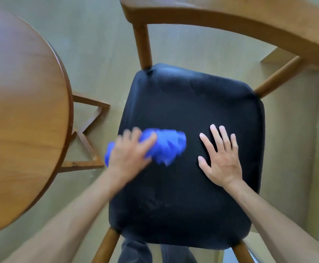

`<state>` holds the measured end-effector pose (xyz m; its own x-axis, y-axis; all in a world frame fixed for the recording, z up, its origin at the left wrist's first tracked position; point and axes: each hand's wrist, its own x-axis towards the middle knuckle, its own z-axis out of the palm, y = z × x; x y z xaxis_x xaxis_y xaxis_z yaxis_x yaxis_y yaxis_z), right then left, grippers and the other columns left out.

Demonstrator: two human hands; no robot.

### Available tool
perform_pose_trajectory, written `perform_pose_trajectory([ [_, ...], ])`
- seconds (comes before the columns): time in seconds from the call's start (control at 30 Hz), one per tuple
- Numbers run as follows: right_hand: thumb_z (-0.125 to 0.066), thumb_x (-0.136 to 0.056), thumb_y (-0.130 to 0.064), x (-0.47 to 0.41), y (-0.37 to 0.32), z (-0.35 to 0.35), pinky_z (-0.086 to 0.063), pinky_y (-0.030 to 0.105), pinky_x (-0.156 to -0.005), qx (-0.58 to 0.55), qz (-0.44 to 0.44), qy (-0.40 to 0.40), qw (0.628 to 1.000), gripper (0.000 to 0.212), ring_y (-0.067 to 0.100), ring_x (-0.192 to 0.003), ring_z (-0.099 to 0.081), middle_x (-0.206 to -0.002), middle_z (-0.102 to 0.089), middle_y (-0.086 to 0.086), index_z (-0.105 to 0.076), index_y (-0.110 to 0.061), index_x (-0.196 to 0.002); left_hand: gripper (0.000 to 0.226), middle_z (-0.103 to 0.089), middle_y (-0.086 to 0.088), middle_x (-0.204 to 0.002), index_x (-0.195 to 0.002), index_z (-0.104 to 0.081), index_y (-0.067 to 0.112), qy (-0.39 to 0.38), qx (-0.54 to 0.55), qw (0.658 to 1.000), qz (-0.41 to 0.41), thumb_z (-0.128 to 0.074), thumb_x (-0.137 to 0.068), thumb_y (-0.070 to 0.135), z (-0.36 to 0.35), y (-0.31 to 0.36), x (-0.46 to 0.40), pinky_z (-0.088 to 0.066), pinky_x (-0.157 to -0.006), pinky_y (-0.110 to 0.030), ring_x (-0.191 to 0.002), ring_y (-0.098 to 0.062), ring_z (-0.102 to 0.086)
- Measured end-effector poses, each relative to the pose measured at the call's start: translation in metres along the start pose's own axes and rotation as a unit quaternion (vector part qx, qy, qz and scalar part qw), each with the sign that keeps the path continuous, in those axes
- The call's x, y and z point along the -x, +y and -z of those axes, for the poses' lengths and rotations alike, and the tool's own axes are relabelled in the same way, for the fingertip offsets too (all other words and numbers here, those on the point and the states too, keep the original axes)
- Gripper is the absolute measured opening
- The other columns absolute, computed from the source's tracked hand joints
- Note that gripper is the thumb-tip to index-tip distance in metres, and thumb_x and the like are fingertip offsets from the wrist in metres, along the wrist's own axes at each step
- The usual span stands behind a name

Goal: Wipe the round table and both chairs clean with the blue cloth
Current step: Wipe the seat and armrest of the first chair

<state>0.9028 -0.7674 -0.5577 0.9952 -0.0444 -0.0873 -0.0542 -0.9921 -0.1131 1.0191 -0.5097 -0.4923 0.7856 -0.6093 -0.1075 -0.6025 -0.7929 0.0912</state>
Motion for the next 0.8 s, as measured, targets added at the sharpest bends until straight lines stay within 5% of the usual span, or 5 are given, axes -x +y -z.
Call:
perform_pose_trajectory([
  [0.13,-0.043,-0.086,-0.046,-0.001,0.003,-0.004,-0.015,0.057,-0.116,-0.005,0.004,0.017,1.000,0.063,0.033,-0.146,-0.016,-0.157,-0.023,0.012,-0.038,-0.020,-0.144,0.058,-0.048,-0.019,-0.108,-0.133,-0.047,0.025,-0.031,0.089,0.979,0.180,-0.066,-0.079,0.032,0.008,-0.042,-0.061,-0.050,-0.070,-0.049,-0.090,-0.041,-0.054],
  [0.33,-0.044,-0.085,-0.046,-0.003,0.000,-0.001,-0.015,0.057,-0.116,-0.016,0.001,0.016,1.000,0.064,0.033,-0.145,-0.017,-0.156,-0.025,0.013,-0.038,-0.021,-0.143,0.049,-0.062,-0.007,-0.082,-0.107,-0.057,0.029,-0.150,0.009,0.950,-0.273,-0.065,-0.058,0.026,-0.024,0.043,0.110,-0.045,-0.045,-0.027,-0.058,-0.025,-0.054],
  [0.43,-0.042,-0.085,-0.047,-0.003,0.001,-0.001,-0.014,0.057,-0.116,-0.017,-0.007,0.013,1.000,0.063,0.033,-0.146,-0.016,-0.157,-0.024,0.012,-0.037,-0.021,-0.143,0.028,-0.055,0.012,-0.058,-0.073,-0.067,0.037,-0.276,-0.099,0.947,-0.134,-0.048,-0.060,0.020,-0.020,0.071,0.140,-0.033,-0.040,-0.017,-0.044,-0.005,-0.047],
  [0.53,-0.043,-0.085,-0.046,-0.002,0.001,-0.001,-0.014,0.056,-0.116,-0.021,-0.009,0.014,1.000,0.064,0.032,-0.145,-0.016,-0.157,-0.024,0.011,-0.038,-0.022,-0.143,0.041,-0.052,0.002,-0.072,-0.099,-0.055,0.034,-0.168,0.023,0.935,-0.312,-0.062,-0.063,0.017,-0.023,0.057,0.113,-0.037,-0.041,-0.023,-0.053,-0.018,-0.046],
  [0.8,-0.044,-0.085,-0.046,-0.002,0.001,-0.002,-0.012,0.055,-0.117,-0.024,-0.007,0.003,1.000,0.064,0.032,-0.145,-0.016,-0.157,-0.023,0.012,-0.037,-0.022,-0.144,0.058,-0.054,-0.013,-0.106,-0.129,-0.055,0.028,-0.135,0.155,0.976,0.067,-0.072,-0.074,0.025,-0.005,0.020,0.022,-0.050,-0.055,-0.042,-0.080,-0.035,-0.059],
])
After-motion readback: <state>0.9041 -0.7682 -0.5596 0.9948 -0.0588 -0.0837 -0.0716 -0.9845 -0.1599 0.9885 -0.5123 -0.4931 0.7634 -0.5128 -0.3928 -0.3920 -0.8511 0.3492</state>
